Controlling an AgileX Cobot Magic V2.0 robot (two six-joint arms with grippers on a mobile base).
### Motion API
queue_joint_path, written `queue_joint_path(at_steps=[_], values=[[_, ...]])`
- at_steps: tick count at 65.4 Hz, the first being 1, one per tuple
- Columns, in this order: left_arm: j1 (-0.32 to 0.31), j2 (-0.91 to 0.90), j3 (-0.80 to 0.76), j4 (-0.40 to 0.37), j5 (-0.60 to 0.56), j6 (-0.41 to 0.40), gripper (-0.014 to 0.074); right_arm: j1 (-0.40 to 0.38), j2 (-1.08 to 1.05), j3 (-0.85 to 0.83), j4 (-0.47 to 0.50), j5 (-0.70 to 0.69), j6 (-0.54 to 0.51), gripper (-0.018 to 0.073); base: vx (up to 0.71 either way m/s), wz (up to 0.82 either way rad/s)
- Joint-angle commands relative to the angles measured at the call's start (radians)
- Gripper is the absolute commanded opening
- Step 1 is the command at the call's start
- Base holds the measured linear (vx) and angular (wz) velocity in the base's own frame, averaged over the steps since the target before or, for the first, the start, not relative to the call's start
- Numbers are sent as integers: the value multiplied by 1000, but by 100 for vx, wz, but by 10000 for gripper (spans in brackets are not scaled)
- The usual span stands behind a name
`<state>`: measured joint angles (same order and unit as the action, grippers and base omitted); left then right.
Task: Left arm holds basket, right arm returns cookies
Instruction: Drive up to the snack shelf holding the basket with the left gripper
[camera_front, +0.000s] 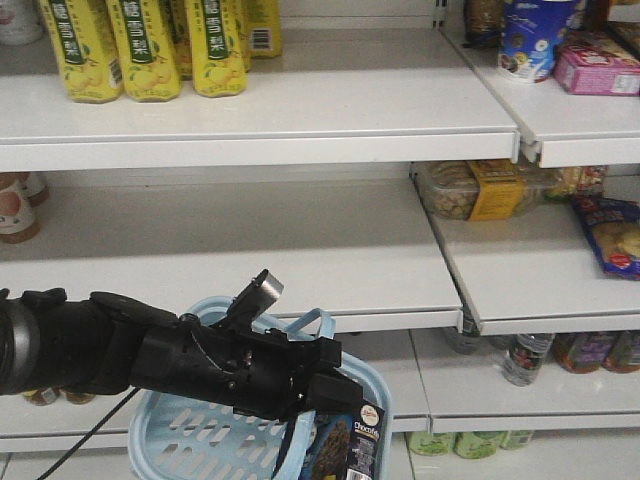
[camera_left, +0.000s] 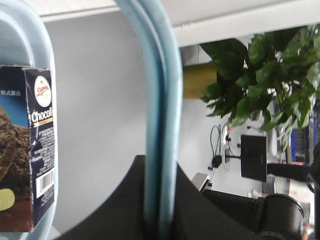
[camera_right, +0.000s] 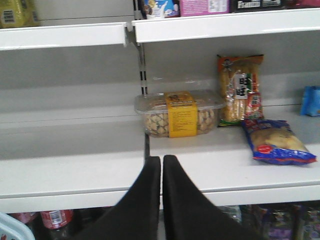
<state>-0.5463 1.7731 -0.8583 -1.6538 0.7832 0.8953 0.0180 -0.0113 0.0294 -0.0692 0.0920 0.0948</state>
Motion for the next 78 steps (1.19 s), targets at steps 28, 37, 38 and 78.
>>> queue_joint_path(at_steps=[28,37,38,78], values=[[-5,-47,-24,-53,67,9,-6,-2,-10,-1,-10,-77,-2,-9,12,15],[-5,-47,-24,-53,67,9,-6,-2,-10,-1,-10,-77,-2,-9,12,1],[-5,-47,-24,-53,67,9,-6,-2,-10,-1,-10,-77,-2,-9,10,1],[-5,-47,-24,-53,67,9,-6,-2,-10,-1,-10,-77,-2,-9,7,0]])
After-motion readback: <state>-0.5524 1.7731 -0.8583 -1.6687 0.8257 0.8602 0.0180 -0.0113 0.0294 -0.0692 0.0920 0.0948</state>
